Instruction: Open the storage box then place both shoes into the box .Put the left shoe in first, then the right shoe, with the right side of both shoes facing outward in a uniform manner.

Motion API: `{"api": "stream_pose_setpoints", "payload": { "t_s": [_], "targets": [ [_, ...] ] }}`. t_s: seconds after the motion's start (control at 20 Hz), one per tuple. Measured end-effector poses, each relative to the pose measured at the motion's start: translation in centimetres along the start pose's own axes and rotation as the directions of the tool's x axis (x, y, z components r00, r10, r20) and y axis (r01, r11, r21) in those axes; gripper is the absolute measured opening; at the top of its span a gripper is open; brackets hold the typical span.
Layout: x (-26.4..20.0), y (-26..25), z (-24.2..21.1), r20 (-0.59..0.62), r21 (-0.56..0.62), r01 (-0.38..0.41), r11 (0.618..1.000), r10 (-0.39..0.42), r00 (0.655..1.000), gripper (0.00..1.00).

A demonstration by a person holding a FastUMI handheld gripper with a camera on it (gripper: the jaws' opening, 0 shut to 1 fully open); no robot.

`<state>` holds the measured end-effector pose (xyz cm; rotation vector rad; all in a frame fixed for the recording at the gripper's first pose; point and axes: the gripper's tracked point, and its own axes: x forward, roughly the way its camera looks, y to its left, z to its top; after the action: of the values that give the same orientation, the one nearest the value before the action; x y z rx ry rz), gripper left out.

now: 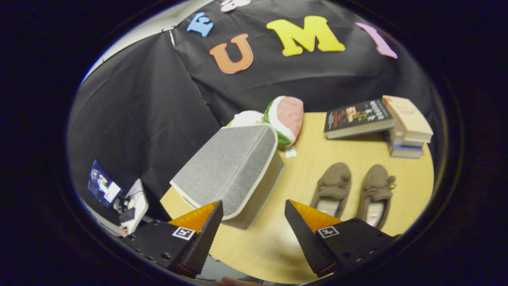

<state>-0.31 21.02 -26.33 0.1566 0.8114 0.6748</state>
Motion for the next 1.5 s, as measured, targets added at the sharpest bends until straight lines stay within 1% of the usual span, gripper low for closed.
{"api": "stream_pose_setpoints", "payload": {
  "t_s": [0.05,0.1,0.2,0.25,0.3,0.4,0.6,0.65,0.7,0.75,0.8,0.85,0.9,0.95,1.0,1.1,1.15,1.2,1.25,1.3,1.35,1.4,1.45,1.5],
  "targets": [
    [0.8,0.3,-0.6,-0.028,0.048,-0.026,0.998,0.027,0.999,0.96],
    [1.6,0.9,-1.4,-0.064,0.125,-0.06,0.99,0.068,0.996,0.95],
    [3.0,2.0,-2.0,-0.101,0.283,-0.141,0.949,0.176,0.979,0.96],
    [3.5,2.5,-1.9,-0.103,0.332,-0.183,0.925,0.229,0.968,0.95],
    [3.8,2.5,-1.5,-0.1,0.369,-0.212,0.905,0.266,0.959,0.95],
    [4.6,2.4,-1.3,-0.109,0.406,-0.24,0.882,0.307,0.945,0.95],
    [5.6,2.8,-1.1,-0.123,0.476,-0.25,0.843,0.346,0.93,0.93],
    [5.6,3.0,-1.0,-0.121,0.501,-0.261,0.825,0.366,0.923,0.93],
    [5.7,3.2,-1.1,-0.128,0.526,-0.253,0.812,0.369,0.92,0.84],
    [5.7,3.3,-1.3,-0.134,0.541,-0.249,0.803,0.375,0.917,0.82],
    [5.4,3.4,-1.2,-0.127,0.556,-0.256,0.791,0.386,0.914,0.82],
    [5.2,3.3,-1.0,-0.13,0.557,-0.252,0.792,0.383,0.915,0.75],
    [5.1,3.4,-1.0,-0.134,0.538,-0.252,0.805,0.376,0.917,0.67],
    [5.1,3.4,-1.0,-0.135,0.51,-0.248,0.823,0.362,0.922,0.67],
    [5.2,3.0,-0.8,-0.139,0.49,-0.236,0.839,0.343,0.929,0.65],
    [4.6,3.2,-0.7,-0.135,0.48,-0.209,0.852,0.308,0.942,0.6],
    [4.5,2.6,-0.4,-0.132,0.471,-0.176,0.864,0.267,0.955,0.58],
    [4.4,2.4,-0.1,-0.122,0.465,-0.15,0.873,0.231,0.965,0.47],
    [4.1,2.7,0.1,-0.112,0.463,-0.15,0.873,0.225,0.968,0.37],
    [3.9,2.7,0.1,-0.102,0.475,-0.138,0.869,0.21,0.972,0.27],
    [3.4,3.1,0.5,-0.085,0.493,-0.15,0.857,0.219,0.972,0.16],
    [3.3,2.7,1.0,-0.078,0.508,-0.139,0.85,0.206,0.975,0.12],
    [4.4,3.4,0.8,-0.072,0.517,-0.131,0.846,0.196,0.978,0.08],
    [2.6,3.6,1.3,-0.064,0.513,-0.135,0.848,0.195,0.979,0.04]
  ]
}}
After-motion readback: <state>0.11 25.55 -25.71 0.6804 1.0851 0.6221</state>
